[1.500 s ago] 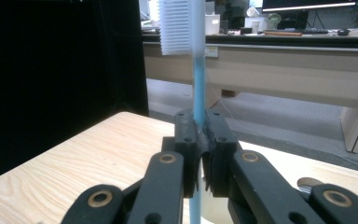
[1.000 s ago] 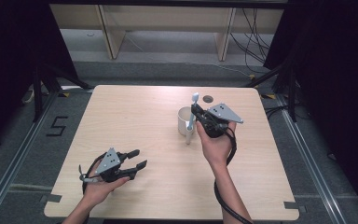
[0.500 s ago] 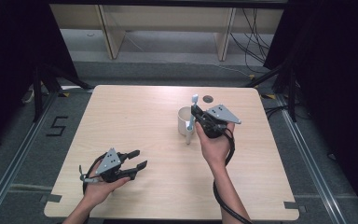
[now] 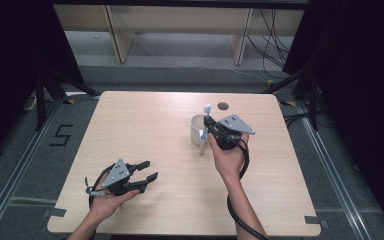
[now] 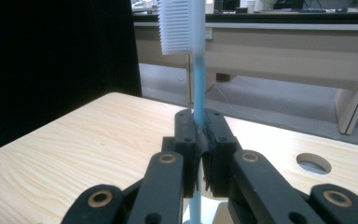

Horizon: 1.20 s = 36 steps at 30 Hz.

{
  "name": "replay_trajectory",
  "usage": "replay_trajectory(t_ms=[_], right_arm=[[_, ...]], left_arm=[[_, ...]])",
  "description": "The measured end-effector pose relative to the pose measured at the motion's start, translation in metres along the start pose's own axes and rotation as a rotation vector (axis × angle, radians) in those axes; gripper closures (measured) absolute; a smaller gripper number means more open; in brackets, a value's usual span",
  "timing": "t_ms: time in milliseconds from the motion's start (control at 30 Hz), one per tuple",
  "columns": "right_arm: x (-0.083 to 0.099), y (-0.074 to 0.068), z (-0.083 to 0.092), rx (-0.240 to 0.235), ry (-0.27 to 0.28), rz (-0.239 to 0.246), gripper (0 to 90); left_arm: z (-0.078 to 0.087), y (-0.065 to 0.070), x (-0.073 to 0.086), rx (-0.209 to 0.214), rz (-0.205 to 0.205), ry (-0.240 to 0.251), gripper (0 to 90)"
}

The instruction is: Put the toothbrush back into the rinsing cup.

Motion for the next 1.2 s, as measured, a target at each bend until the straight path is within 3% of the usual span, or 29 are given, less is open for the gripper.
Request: replay_trajectory(t_ms=[67,100,200,233,433,500,633,667,833,900,967,1167,1200], right_arm=[[0.002,0.0,-0.002,0.003,0.005,-0.003,85.9],[0.004,-0.001,-0.001,0.002,-0.012,-0.03,85.9],[0.006,0.002,-0.004,0.015,-0.01,0.011,85.9],[0.008,0.0,-0.005,0.0,-0.014,-0.009,85.9],[0.014,0.001,-0.009,0.003,-0.027,-0.021,85.9],[0.015,0.003,-0.009,0.018,-0.029,0.001,85.9],[0.018,0.003,-0.012,0.017,-0.033,-0.019,85.9],[0.019,0.003,-0.013,0.01,-0.031,0.0,85.9],[0.024,0.002,-0.016,0.011,-0.046,-0.016,85.9],[0.025,0.004,-0.017,0.019,-0.049,0.005,85.9],[0.027,0.002,-0.018,0.02,-0.058,-0.023,85.9],[0.032,0.003,-0.022,0.016,-0.066,0.004,85.9],[0.034,0.002,-0.023,0.016,-0.072,-0.012,85.8]], left_arm=[[0.0,0.0,0.0,-0.001,0.002,0.001,46.2],[0.0,0.0,0.0,-0.001,0.005,0.003,46.2],[-0.001,0.0,0.0,0.007,0.007,0.016,46.3],[-0.001,0.0,0.0,0.006,0.007,0.016,46.3],[-0.002,0.0,0.0,0.007,0.008,0.015,46.3],[-0.002,0.0,0.001,0.006,0.006,0.014,46.3],[-0.002,0.0,0.0,0.006,0.007,0.016,46.3],[-0.002,0.0,0.0,0.006,0.007,0.016,46.3],[-0.001,0.0,0.0,0.004,0.008,0.014,46.3],[-0.002,0.0,0.0,0.007,0.008,0.017,46.3],[-0.002,0.0,0.0,0.007,0.008,0.016,46.3],[-0.001,0.001,0.001,0.001,0.004,-0.001,46.2],[-0.001,0.001,0.001,0.003,0.004,0.0,46.3]])
Point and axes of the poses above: each handheld gripper's, and its own axes: z roughly backward along the jaws, x roughly out of its underside, y roughly to its right, the point moved 7 cm from there along -z, roughly forward along the jaws, and after that the axes turned 10 degrees about -y, right-handed, at the moved point
